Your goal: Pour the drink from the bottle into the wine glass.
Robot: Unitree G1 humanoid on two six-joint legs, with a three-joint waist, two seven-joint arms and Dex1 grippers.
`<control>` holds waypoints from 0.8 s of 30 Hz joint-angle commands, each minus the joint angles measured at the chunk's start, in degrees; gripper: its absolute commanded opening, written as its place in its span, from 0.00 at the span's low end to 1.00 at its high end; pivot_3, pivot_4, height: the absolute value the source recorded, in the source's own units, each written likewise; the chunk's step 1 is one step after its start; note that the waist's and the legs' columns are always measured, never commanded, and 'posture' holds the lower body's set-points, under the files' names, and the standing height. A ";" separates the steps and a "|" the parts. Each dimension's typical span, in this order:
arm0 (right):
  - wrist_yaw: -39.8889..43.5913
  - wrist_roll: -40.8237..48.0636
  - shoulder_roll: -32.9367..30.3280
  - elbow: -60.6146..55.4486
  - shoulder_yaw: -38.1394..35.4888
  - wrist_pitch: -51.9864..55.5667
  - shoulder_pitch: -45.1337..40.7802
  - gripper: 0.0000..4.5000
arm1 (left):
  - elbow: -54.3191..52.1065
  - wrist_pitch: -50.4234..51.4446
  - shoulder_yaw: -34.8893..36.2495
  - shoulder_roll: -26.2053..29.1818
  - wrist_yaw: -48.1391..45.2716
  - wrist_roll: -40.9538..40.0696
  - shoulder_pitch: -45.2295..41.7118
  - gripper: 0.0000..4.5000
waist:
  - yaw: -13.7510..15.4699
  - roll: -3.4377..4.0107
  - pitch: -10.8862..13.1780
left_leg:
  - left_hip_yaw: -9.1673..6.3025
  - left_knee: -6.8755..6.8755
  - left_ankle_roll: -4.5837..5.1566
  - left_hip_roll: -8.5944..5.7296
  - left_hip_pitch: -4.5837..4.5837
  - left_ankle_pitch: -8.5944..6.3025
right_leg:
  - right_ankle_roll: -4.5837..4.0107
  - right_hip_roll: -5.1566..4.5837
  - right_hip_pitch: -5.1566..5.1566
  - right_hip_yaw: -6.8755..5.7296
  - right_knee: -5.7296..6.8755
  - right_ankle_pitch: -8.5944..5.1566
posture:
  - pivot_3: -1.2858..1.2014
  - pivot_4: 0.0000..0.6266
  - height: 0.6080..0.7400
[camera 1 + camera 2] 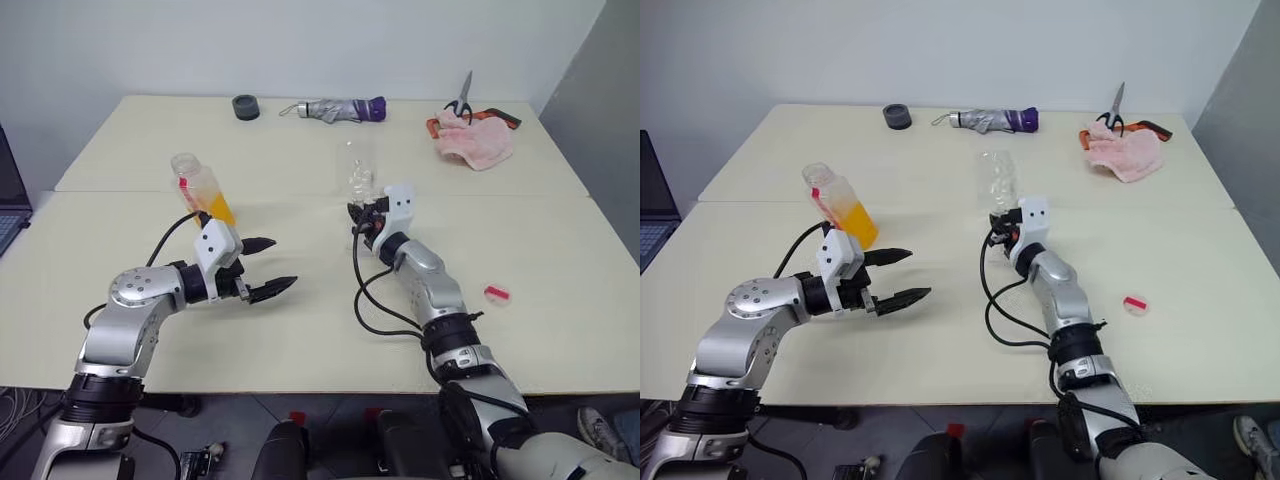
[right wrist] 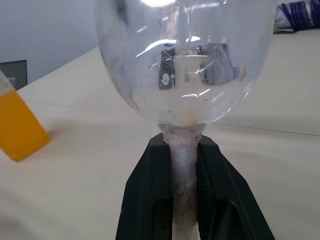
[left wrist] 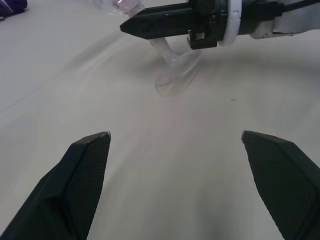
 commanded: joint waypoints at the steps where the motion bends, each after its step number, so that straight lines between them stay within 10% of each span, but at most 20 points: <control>1: 2.29 1.49 -2.52 -6.70 1.25 3.40 5.22 0.06 | -2.07 0.04 0.96 1.00 -0.83 -1.00 -0.20 1.00 | 0.06 0.00 0.00 | 0.00 0.00 0.00 0.00 0.00 0.00 | 0.00 0.00 0.01 0.00 -0.01 0.00 | 0.52 0.24 1.00; 12: 5.63 1.19 -6.80 -19.73 9.32 9.17 16.21 0.06 | -3.39 1.78 0.53 3.16 -4.31 -1.88 1.55 1.00 | -0.17 -0.04 -0.05 | 0.03 -0.01 0.00 -0.03 0.14 0.00 | 0.01 0.14 0.11 0.03 -0.02 -0.02 | 0.52 0.24 1.00; 24: 4.13 -2.42 -4.39 -15.95 11.37 -8.26 11.98 0.06 | -3.72 1.80 2.01 3.65 -3.74 -2.35 1.17 1.00 | -0.45 -0.04 -0.05 | 0.07 -0.02 0.00 -0.03 0.24 0.00 | 0.00 0.24 0.14 0.07 -0.01 -0.02 | 0.52 0.24 1.00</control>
